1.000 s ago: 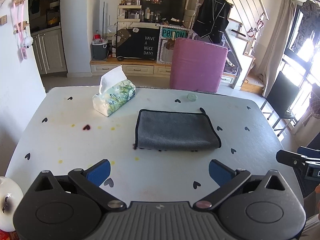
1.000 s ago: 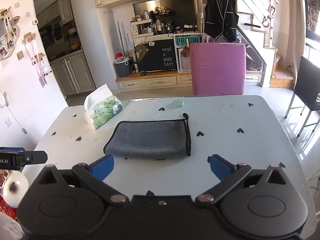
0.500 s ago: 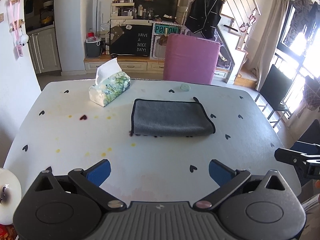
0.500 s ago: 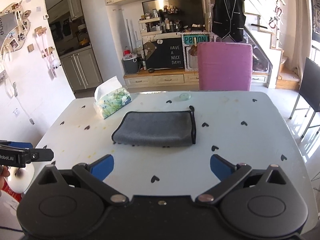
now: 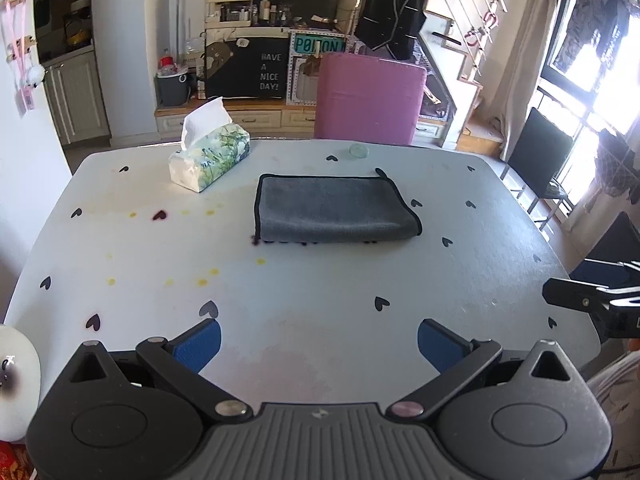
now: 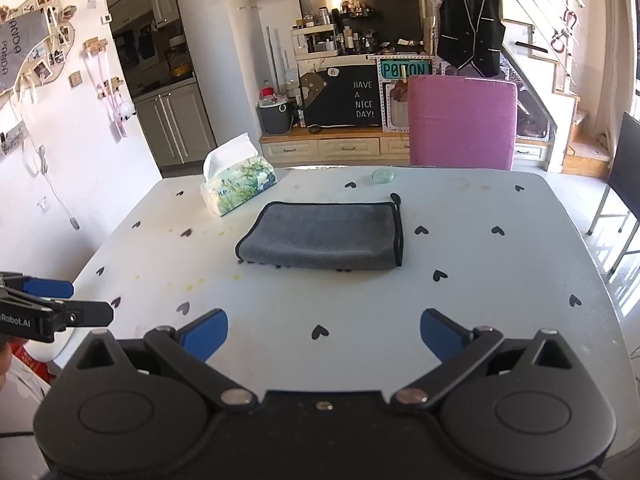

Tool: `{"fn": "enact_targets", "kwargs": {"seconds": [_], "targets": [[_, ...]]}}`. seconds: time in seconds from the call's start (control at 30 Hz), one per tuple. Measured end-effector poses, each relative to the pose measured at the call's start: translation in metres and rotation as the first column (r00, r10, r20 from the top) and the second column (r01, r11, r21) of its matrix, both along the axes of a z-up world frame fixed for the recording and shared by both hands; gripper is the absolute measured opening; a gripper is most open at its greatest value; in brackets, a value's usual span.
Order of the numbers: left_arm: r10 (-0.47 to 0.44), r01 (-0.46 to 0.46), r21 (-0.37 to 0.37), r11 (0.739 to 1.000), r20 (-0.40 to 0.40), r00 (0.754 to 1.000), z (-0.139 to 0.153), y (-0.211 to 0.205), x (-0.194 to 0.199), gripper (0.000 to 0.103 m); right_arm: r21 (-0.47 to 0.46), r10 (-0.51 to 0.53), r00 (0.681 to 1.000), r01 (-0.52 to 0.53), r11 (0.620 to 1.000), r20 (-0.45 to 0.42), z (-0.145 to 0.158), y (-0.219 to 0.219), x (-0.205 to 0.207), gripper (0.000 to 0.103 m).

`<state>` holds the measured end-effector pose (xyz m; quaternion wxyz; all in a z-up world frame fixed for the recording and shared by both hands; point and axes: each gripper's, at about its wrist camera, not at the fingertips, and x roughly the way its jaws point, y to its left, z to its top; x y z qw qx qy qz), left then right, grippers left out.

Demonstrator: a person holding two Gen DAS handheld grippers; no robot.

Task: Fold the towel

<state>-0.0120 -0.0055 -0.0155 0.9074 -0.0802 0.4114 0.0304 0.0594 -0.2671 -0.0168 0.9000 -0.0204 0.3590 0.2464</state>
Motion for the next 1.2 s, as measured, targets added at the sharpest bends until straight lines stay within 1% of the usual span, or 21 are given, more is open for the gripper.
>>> {"fn": "enact_targets", "kwargs": {"seconds": [0.33,0.7,1.2], "targets": [[0.004,-0.004,-0.013,1.0,-0.006,1.0,-0.003,0.004,-0.009,0.103,0.012,0.03,0.999,-0.03,0.999,-0.025,-0.002,-0.005,-0.004,0.103],[-0.004,0.004,-0.016,1.0,-0.019,1.0,-0.004,0.005,-0.006,0.103,0.009,0.067,0.998,-0.067,0.998,-0.015,0.0,-0.001,-0.013,0.103],[-0.003,0.002,-0.022,1.0,-0.033,0.999,-0.007,0.005,-0.002,0.103,0.001,0.076,0.997,-0.076,0.997,-0.033,-0.004,-0.001,-0.012,0.103]]}}
